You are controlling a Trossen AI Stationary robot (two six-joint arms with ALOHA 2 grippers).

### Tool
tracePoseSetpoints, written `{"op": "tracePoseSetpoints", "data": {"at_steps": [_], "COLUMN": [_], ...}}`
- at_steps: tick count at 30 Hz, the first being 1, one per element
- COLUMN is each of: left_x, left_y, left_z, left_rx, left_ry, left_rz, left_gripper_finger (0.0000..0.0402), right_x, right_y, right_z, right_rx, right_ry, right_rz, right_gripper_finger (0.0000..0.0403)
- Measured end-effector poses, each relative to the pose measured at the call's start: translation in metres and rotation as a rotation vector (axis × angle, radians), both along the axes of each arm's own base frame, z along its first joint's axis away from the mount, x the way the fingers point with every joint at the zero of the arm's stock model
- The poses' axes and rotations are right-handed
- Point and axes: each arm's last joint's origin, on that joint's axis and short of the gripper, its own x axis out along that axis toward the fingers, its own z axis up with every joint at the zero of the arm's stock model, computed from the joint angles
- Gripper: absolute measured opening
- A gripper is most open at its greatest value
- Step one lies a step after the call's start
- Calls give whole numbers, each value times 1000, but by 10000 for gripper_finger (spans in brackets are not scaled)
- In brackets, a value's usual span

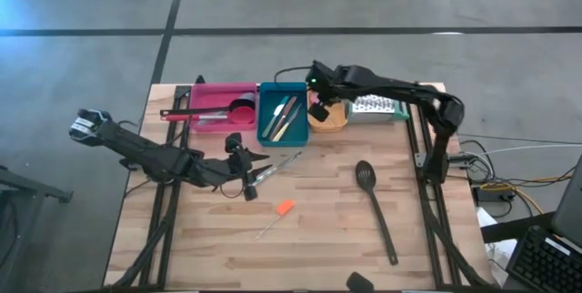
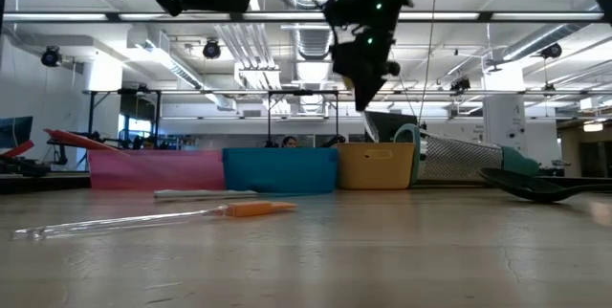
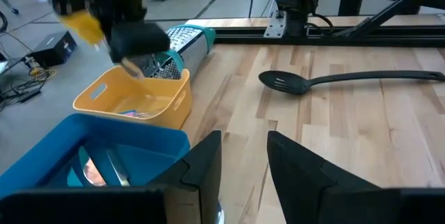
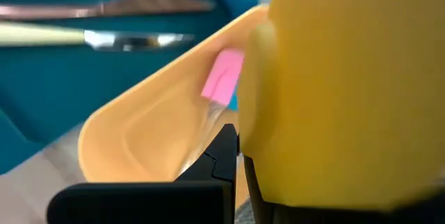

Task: Pick & Place Kitchen Items
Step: Put the yellow spatula into the yellow bin

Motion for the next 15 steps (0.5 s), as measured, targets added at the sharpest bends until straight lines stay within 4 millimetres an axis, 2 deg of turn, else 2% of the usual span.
{"op": "tracePoseSetpoints", "data": {"at_steps": [7, 15], "left_x": [0, 0], "left_y": [0, 0], "left_z": [-1, -2], "left_rx": [2, -3], "left_ry": [6, 17], "left_rz": [0, 3], "left_gripper_finger": [122, 122], "right_x": [14, 11], "right_y": [-23, -45], "right_z": [-30, -55], "right_rx": [217, 311], "right_ry": [58, 169], "right_rz": [15, -29], "right_gripper_finger": [8, 8]}}
